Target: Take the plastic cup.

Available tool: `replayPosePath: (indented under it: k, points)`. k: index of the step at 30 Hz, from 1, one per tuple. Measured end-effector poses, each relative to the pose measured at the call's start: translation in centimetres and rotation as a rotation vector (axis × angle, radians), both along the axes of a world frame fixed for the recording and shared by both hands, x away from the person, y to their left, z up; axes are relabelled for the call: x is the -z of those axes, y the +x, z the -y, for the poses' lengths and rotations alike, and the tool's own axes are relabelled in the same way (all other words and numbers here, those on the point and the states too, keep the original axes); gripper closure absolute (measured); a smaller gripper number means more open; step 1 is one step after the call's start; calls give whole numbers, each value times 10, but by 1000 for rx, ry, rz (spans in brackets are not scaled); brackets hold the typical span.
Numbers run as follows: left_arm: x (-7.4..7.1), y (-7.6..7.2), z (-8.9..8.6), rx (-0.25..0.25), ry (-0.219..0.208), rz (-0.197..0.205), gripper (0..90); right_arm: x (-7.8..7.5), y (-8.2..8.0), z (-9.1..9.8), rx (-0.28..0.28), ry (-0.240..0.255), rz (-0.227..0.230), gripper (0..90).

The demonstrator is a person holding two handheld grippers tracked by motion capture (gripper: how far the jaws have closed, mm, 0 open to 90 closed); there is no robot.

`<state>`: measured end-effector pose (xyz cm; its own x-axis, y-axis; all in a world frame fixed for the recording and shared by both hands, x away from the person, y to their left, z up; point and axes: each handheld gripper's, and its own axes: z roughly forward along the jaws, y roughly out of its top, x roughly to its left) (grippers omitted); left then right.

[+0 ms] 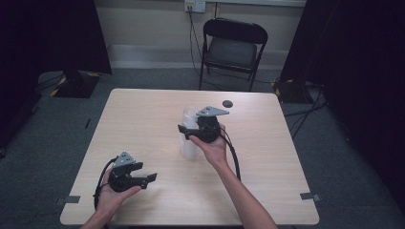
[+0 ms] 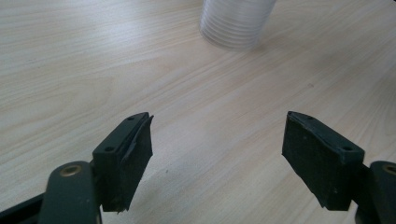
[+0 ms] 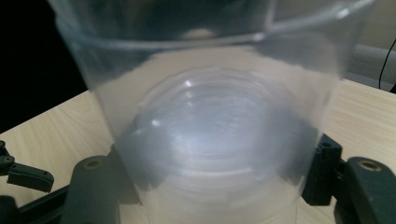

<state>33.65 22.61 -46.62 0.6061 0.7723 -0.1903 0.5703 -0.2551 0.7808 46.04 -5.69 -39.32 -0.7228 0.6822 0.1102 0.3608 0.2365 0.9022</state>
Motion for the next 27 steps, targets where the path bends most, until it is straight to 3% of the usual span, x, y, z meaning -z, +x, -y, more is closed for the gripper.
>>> replayPosePath:
  k: [15,27]
  points:
    - [0,0,2,18,8,6,245,-16,0,0,12,31,46,329]
    - [0,-1,3,27,1,6,258,-25,0,3,15,68,43,333]
